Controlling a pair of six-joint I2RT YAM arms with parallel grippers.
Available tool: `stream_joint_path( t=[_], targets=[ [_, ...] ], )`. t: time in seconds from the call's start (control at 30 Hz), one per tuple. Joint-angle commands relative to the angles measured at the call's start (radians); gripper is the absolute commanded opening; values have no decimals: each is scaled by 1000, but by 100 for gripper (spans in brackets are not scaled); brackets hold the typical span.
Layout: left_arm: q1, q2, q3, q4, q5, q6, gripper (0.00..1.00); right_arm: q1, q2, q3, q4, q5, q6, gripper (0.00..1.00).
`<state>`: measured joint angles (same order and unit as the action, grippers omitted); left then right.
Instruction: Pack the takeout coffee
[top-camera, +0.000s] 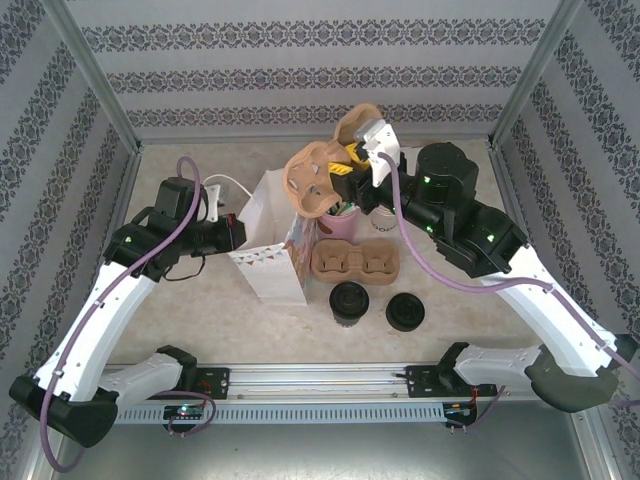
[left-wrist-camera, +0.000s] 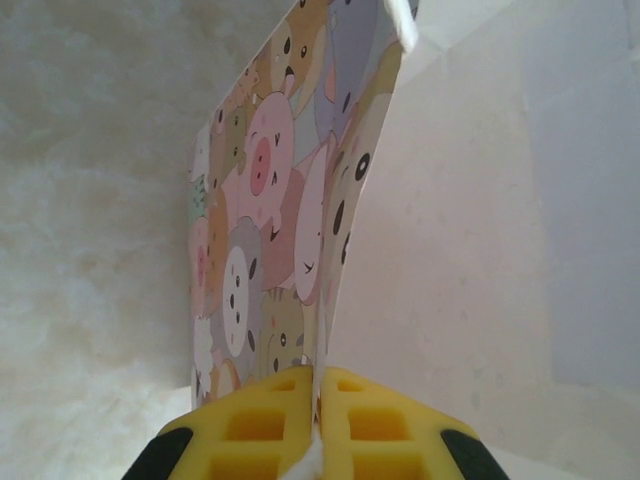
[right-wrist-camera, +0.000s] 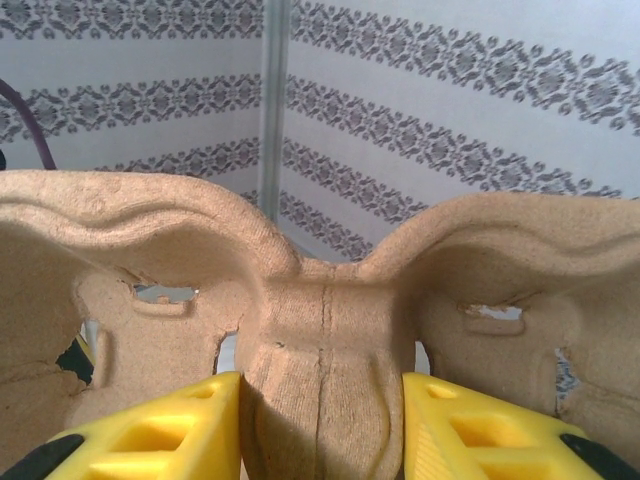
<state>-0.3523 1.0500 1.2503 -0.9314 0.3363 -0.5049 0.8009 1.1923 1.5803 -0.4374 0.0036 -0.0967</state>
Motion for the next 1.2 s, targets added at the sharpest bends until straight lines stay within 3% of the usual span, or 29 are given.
stream_joint_path(
  t=[0.0, 0.13, 0.4, 0.67, 0.87, 0.9, 0.97, 1.03, 1.1, 1.17],
  targets=[
    [-5, -5, 21, -171, -48, 0, 0, 22, 21, 36, 5, -44, 33, 42],
    [-5, -38, 73, -251, -243, -20, 0, 43, 43, 37, 9, -42, 36, 41],
    [-62, -119, 12, -215, -219, -153, 0, 95, 61, 40, 9, -32, 41, 41],
    [-282, -126, -45, -169, -365, -296, 0, 119, 67, 43, 5, -34, 68, 42],
    [-331, -113, -31, -182, -406, -322, 2, 126, 61, 45, -3, -35, 76, 42],
    [-337, -121, -33, -173, -407, -325, 8, 128, 61, 46, -4, -36, 75, 42],
    [-342, -143, -43, -136, -381, -324, 41, 132, 62, 54, -17, -34, 81, 42],
    [-343, -169, -55, -103, -362, -325, 66, 133, 64, 61, -31, -34, 87, 42],
    [-343, -188, -59, -85, -358, -326, 83, 139, 65, 60, -45, -31, 89, 42],
    [-343, -204, -54, -89, -377, -317, 93, 145, 69, 65, -63, -29, 98, 42]
  ],
)
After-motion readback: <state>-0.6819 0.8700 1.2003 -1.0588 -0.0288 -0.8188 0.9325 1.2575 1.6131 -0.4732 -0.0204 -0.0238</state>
